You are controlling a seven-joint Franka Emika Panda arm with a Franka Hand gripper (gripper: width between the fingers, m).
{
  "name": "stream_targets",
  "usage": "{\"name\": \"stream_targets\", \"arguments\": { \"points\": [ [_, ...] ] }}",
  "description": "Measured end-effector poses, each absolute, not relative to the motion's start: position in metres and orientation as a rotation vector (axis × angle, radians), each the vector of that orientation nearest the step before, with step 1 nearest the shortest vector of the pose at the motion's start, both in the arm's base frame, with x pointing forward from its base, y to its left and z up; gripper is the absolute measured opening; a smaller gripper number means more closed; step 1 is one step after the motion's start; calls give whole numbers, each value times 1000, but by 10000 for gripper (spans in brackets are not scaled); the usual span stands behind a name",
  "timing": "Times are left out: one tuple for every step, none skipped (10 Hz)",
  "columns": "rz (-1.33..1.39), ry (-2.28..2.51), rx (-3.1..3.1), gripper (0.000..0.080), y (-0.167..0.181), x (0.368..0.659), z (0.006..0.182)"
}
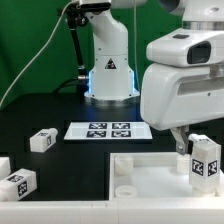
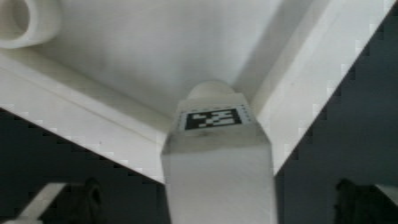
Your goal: Assemble one leg
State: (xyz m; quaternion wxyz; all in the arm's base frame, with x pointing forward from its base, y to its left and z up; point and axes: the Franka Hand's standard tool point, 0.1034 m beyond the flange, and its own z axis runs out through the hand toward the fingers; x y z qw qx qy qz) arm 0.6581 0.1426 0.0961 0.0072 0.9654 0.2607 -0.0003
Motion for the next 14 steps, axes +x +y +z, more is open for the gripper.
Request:
{"name": "stream_targets", "arguments": {
  "points": [
    [-6, 812, 3020, 648, 142, 657, 95],
    [-9, 802, 3023, 648, 142, 656, 94],
    [-9, 795, 3024, 648, 142, 656, 94],
    [-9, 793, 3025, 530, 142, 656, 94],
    [0, 794, 3024, 530, 142, 657, 94],
    [19, 792, 3023, 322, 142, 658, 93],
    [19, 782, 3025, 322, 142, 658, 93],
    [19, 746, 3035, 279, 142, 658, 93],
    [19, 727, 3040, 279, 141, 658, 93],
    [20, 646, 3059, 279, 142, 658, 93],
    [21, 542, 3080, 279, 142, 658, 92],
    [21, 430, 3098, 279, 142, 658, 92],
    [21, 302, 3114, 279, 143, 657, 92],
    [25, 60, 3127, 279, 145, 657, 91]
  ]
}}
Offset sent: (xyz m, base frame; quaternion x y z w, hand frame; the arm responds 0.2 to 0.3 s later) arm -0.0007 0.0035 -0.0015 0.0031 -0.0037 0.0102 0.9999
